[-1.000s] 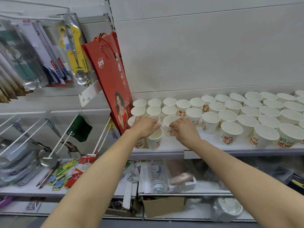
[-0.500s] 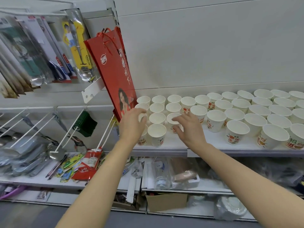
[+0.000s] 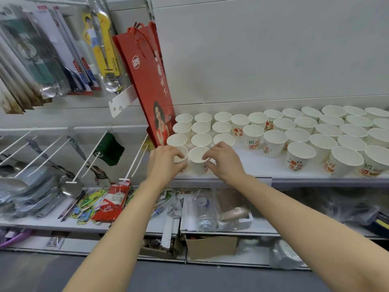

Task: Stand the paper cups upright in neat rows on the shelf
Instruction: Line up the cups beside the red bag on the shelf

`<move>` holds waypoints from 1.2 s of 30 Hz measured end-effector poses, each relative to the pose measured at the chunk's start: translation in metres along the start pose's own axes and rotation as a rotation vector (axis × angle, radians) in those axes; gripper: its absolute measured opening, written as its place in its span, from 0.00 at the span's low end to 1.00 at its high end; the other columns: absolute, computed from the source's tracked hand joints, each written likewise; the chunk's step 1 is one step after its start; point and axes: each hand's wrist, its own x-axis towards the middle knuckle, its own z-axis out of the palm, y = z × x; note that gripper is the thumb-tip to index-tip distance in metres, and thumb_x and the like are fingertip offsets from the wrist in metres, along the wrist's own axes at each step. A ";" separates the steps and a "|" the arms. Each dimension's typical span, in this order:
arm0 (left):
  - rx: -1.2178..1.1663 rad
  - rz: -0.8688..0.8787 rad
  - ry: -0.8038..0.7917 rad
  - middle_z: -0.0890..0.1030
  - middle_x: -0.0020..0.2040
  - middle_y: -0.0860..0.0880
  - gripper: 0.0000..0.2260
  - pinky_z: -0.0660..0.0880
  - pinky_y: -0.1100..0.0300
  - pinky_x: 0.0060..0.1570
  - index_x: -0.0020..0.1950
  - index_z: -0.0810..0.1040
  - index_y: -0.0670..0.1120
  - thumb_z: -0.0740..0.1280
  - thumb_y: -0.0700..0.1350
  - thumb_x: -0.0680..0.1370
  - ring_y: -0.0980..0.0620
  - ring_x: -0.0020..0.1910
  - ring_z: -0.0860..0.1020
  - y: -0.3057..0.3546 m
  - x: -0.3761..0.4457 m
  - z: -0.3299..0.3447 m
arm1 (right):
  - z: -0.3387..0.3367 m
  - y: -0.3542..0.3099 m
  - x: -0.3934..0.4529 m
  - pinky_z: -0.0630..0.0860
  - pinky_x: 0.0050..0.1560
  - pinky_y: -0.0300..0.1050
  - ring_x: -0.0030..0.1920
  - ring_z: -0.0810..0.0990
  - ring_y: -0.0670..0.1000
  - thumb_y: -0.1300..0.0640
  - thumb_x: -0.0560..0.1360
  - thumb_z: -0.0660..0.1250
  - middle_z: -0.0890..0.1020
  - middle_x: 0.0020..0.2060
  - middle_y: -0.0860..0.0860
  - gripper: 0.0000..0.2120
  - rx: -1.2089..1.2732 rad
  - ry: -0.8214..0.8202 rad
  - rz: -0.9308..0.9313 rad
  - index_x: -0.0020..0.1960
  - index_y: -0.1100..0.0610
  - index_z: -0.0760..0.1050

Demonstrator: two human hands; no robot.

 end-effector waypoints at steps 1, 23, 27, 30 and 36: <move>-0.016 -0.001 0.011 0.82 0.54 0.56 0.10 0.71 0.51 0.60 0.49 0.82 0.56 0.73 0.57 0.71 0.50 0.57 0.76 0.003 0.000 -0.001 | -0.003 0.000 -0.001 0.75 0.44 0.51 0.45 0.76 0.58 0.59 0.67 0.75 0.84 0.40 0.51 0.08 0.004 0.006 0.007 0.46 0.56 0.82; 0.136 0.378 -0.142 0.81 0.45 0.48 0.05 0.61 0.55 0.47 0.46 0.83 0.54 0.68 0.45 0.75 0.45 0.51 0.73 0.243 0.099 0.097 | -0.159 0.166 -0.111 0.72 0.49 0.54 0.49 0.76 0.55 0.53 0.68 0.76 0.84 0.41 0.49 0.06 -0.251 0.030 0.321 0.44 0.53 0.83; 0.059 0.366 -0.057 0.83 0.42 0.52 0.06 0.65 0.55 0.50 0.45 0.83 0.53 0.67 0.49 0.76 0.47 0.48 0.75 0.228 0.074 0.065 | -0.161 0.170 -0.105 0.72 0.48 0.54 0.46 0.76 0.54 0.56 0.69 0.75 0.84 0.39 0.49 0.03 -0.166 0.040 0.273 0.42 0.53 0.83; -0.040 0.262 -0.017 0.84 0.43 0.54 0.04 0.67 0.55 0.49 0.45 0.84 0.53 0.70 0.51 0.75 0.49 0.46 0.77 0.200 0.047 0.032 | -0.159 0.165 -0.097 0.68 0.47 0.47 0.46 0.76 0.52 0.56 0.70 0.74 0.84 0.41 0.47 0.02 -0.091 0.037 0.235 0.43 0.52 0.83; 0.022 0.098 -0.087 0.85 0.43 0.55 0.03 0.67 0.59 0.39 0.44 0.85 0.54 0.71 0.51 0.73 0.51 0.45 0.80 0.147 0.013 0.012 | -0.141 0.146 -0.077 0.71 0.49 0.49 0.48 0.77 0.51 0.54 0.73 0.72 0.84 0.43 0.45 0.03 -0.061 -0.034 0.184 0.46 0.50 0.82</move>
